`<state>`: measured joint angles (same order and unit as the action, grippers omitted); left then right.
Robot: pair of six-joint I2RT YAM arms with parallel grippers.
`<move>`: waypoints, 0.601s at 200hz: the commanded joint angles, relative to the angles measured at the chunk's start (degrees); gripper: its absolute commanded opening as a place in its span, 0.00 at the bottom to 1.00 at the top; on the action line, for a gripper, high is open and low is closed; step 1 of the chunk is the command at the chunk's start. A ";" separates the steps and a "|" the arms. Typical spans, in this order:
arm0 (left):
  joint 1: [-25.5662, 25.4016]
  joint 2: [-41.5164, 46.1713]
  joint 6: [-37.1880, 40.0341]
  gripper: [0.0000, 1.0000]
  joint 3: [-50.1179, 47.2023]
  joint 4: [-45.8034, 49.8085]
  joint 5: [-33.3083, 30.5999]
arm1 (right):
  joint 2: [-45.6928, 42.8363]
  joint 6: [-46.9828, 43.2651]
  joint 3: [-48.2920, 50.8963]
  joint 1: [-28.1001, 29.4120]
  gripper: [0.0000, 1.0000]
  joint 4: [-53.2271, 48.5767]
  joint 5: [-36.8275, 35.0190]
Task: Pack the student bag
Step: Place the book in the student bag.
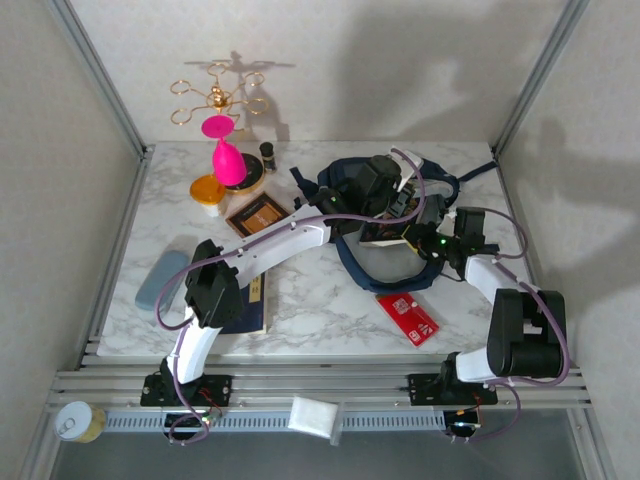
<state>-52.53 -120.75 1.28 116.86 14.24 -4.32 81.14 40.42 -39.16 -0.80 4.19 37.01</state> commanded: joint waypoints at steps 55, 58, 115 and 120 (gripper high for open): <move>-0.20 4.72 0.37 0.00 0.59 -7.19 -1.85 | -0.12 -19.59 -6.90 3.53 0.00 -9.08 4.62; -0.20 4.80 0.32 0.00 0.50 -7.21 -1.76 | 0.64 -19.41 -7.02 3.06 0.00 -8.69 4.75; -0.20 6.05 -0.73 0.00 -1.30 -6.78 0.08 | 16.32 -24.57 -19.01 0.80 0.06 -11.38 -1.77; -0.20 6.27 -0.75 0.00 -1.70 -6.96 0.01 | 16.62 -24.47 -19.28 0.84 0.09 -10.91 -2.95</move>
<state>-52.53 -120.14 1.48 115.42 13.19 -4.29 95.55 20.78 -54.30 -0.14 -5.82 40.23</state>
